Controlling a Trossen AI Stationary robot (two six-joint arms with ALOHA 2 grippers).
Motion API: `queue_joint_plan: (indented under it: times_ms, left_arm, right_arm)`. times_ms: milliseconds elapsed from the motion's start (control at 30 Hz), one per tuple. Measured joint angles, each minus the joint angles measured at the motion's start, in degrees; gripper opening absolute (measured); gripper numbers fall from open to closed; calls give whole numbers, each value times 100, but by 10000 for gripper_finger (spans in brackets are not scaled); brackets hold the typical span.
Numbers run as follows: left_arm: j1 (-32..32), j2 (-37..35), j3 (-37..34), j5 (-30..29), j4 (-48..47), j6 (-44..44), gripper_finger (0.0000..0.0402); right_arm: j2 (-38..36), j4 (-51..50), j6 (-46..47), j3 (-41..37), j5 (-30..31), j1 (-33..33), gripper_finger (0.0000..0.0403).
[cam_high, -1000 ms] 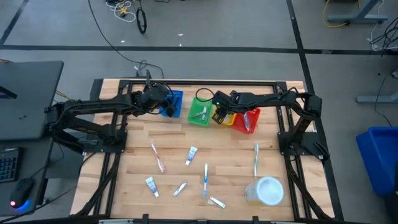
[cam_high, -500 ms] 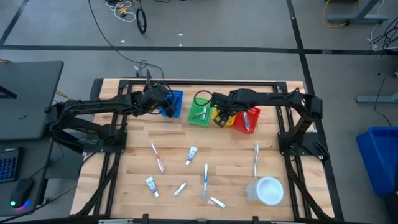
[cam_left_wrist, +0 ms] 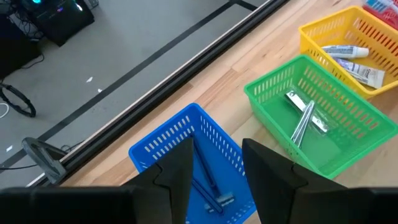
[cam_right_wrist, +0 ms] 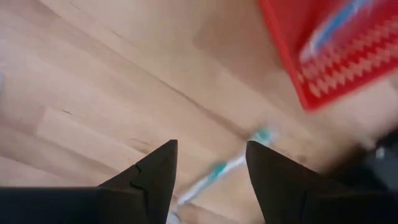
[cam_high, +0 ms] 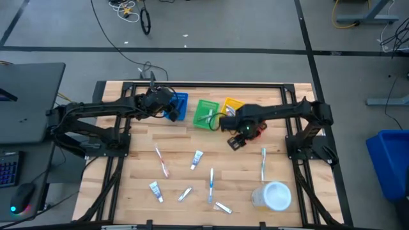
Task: Pick & Place Travel size toiletries
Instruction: Put the green toothbrush into the red bin
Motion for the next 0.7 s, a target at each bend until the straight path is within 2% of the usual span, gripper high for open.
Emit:
queue_joint_plan:
  times_ms: [367,700]
  left_arm:
    - [-17,2,-2,0,-13,0,145]
    - [-209,1,0,-1,-28,0,145]
  right_arm:
    - [2,-383,1824,-825,-223,815,202]
    - [4,-212,1994,-1774,-468,878,201]
